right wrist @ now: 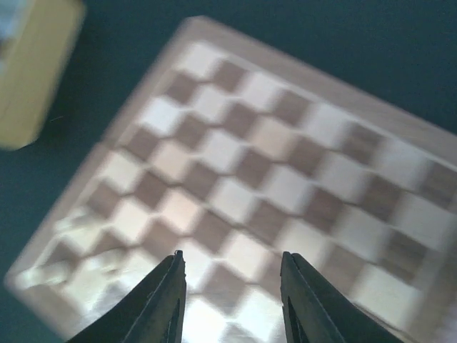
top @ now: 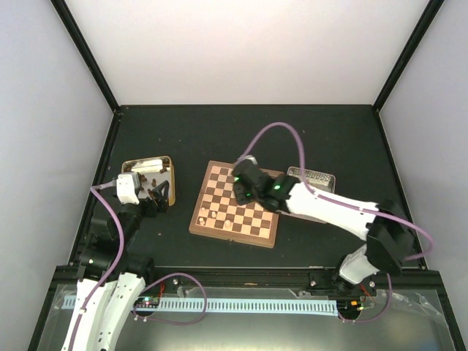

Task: Set up the chess pieces on the board
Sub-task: Pick up the chess piece from the storage box.

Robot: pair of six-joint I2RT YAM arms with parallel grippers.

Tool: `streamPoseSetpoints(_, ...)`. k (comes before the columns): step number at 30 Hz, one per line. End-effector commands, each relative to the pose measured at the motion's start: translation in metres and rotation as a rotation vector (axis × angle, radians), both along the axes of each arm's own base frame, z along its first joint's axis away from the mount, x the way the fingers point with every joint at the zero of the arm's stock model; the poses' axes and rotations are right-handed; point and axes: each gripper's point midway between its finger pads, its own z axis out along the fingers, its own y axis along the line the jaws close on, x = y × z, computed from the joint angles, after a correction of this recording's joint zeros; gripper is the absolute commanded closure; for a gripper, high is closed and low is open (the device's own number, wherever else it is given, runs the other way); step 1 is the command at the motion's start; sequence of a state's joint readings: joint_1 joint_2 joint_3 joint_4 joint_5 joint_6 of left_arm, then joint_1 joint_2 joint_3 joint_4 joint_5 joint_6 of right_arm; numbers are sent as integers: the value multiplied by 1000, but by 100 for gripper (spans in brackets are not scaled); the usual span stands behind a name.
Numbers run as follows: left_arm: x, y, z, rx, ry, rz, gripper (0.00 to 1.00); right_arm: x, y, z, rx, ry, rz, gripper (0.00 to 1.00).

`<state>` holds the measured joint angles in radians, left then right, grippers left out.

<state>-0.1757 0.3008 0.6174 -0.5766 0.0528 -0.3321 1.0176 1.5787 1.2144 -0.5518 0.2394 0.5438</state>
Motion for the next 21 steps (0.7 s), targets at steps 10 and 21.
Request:
streamPoseSetpoints(10, 0, 3, 2, -3, -5, 13, 1, 68, -201, -67, -92, 64, -577, 63)
streamPoseSetpoints(21, 0, 4, 2, -2, -6, 20, 1, 110, -209, -95, -73, 97, -641, 71)
